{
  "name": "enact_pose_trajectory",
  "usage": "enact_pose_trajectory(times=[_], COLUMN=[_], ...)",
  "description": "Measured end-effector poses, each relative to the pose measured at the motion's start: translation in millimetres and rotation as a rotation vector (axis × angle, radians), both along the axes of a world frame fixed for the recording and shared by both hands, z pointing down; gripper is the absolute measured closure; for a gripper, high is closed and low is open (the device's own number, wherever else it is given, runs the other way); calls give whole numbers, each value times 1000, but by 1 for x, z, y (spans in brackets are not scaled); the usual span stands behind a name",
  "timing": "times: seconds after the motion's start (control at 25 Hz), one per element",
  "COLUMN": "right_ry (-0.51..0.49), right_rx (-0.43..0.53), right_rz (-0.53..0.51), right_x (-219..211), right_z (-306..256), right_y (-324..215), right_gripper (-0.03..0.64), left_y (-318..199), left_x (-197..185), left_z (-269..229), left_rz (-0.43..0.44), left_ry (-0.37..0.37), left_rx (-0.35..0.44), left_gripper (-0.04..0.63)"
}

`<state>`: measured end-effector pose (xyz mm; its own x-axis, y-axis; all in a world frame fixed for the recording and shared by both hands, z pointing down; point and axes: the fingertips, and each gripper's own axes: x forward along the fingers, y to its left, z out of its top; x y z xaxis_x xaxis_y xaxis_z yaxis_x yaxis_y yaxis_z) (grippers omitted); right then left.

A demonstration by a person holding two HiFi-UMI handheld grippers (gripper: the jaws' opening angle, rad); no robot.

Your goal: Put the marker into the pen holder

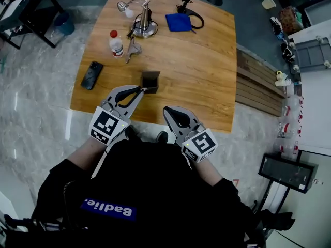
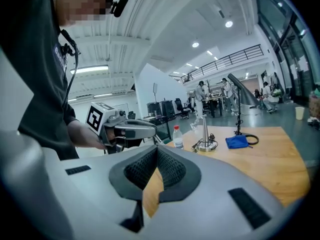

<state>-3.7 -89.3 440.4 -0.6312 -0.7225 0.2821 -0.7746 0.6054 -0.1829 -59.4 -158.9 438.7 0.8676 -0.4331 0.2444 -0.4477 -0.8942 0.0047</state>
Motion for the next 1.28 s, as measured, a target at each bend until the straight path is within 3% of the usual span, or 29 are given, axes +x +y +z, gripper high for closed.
enact_pose_trajectory(times=[0.68,1.28], right_ry=[-26,-36], right_rx=[-38,-98], right_rz=[-109,-85], right_x=[56,92], right_z=[13,35], right_y=[-10,-2], right_gripper=[611,611], left_y=[-32,-47], left_x=[42,63], left_z=[86,164], left_rz=[-123,-145], left_ry=[-191,-326], left_rx=[-27,-63], left_gripper=[555,555])
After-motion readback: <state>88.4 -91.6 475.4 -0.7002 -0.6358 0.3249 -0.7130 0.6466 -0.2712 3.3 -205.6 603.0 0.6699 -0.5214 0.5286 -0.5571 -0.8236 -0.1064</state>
